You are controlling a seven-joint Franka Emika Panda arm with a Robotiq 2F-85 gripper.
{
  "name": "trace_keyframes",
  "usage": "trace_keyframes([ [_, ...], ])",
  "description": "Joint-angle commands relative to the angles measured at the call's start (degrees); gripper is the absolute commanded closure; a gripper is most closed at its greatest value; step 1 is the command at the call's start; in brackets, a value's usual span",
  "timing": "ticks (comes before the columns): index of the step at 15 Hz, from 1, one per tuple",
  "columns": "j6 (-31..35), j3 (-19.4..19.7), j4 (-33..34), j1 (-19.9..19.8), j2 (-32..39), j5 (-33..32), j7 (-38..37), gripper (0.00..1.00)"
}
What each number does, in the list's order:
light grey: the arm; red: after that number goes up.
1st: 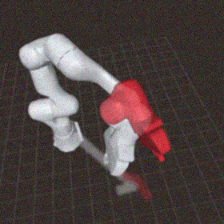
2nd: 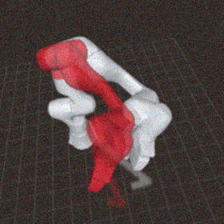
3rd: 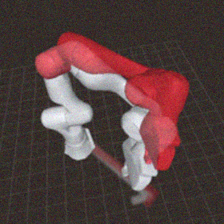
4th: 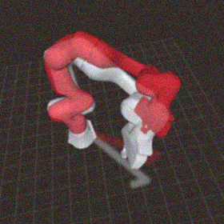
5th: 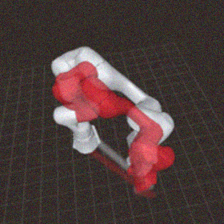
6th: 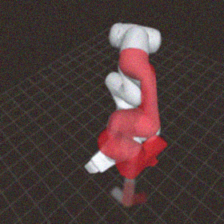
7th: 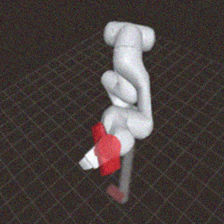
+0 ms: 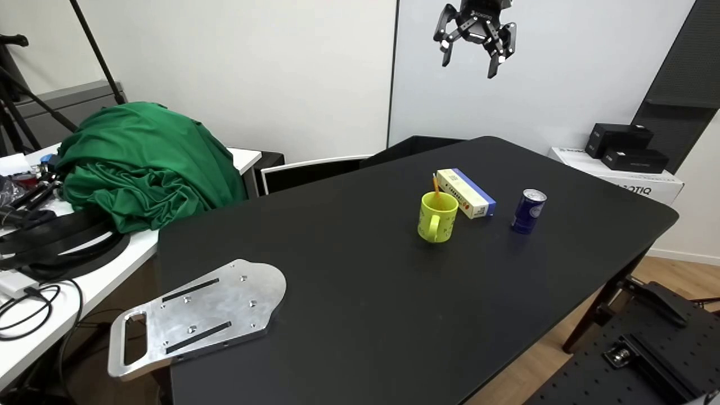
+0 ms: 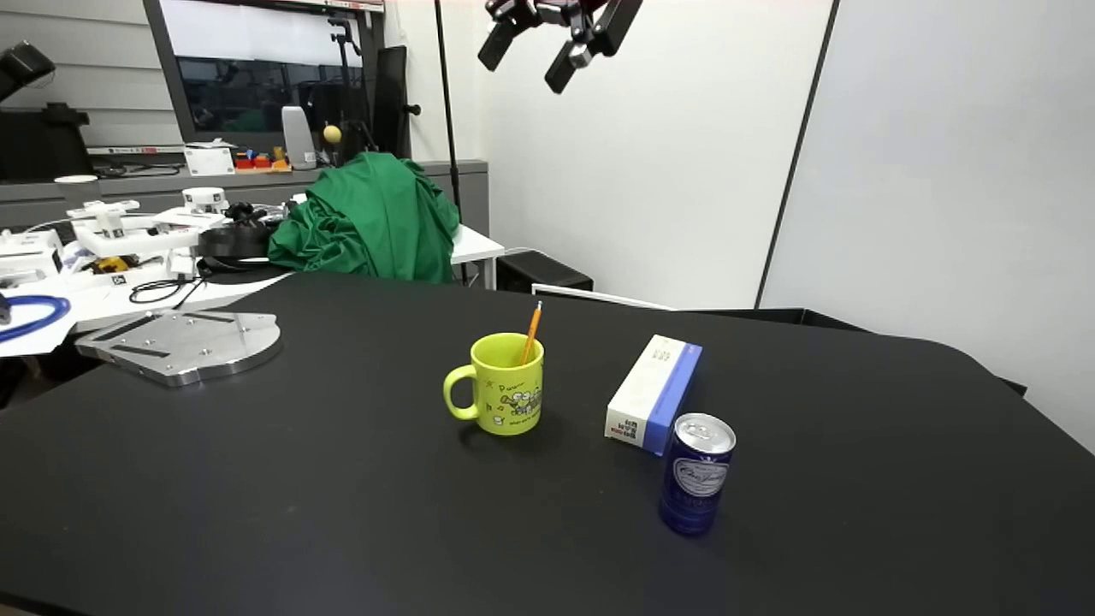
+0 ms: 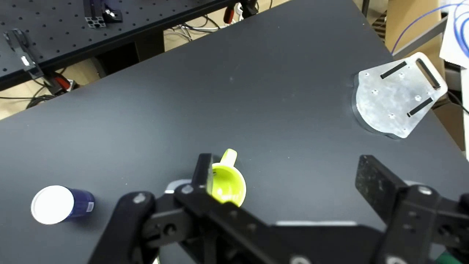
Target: Take out the object from the mug and put it on the table
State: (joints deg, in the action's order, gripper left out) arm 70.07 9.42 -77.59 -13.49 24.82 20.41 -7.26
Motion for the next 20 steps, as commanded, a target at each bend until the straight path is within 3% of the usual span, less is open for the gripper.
trace_keyframes([
  [1, -4.3, -1.0, 11.6, -1.7, 8.8, 3.2, -2.5, 0.00],
  [10, -7.7, -3.0, 26.1, -4.1, 23.6, 4.2, -5.3, 0.00],
  [20, -16.1, -5.2, 39.1, -5.7, 38.1, 6.7, -5.5, 0.00],
])
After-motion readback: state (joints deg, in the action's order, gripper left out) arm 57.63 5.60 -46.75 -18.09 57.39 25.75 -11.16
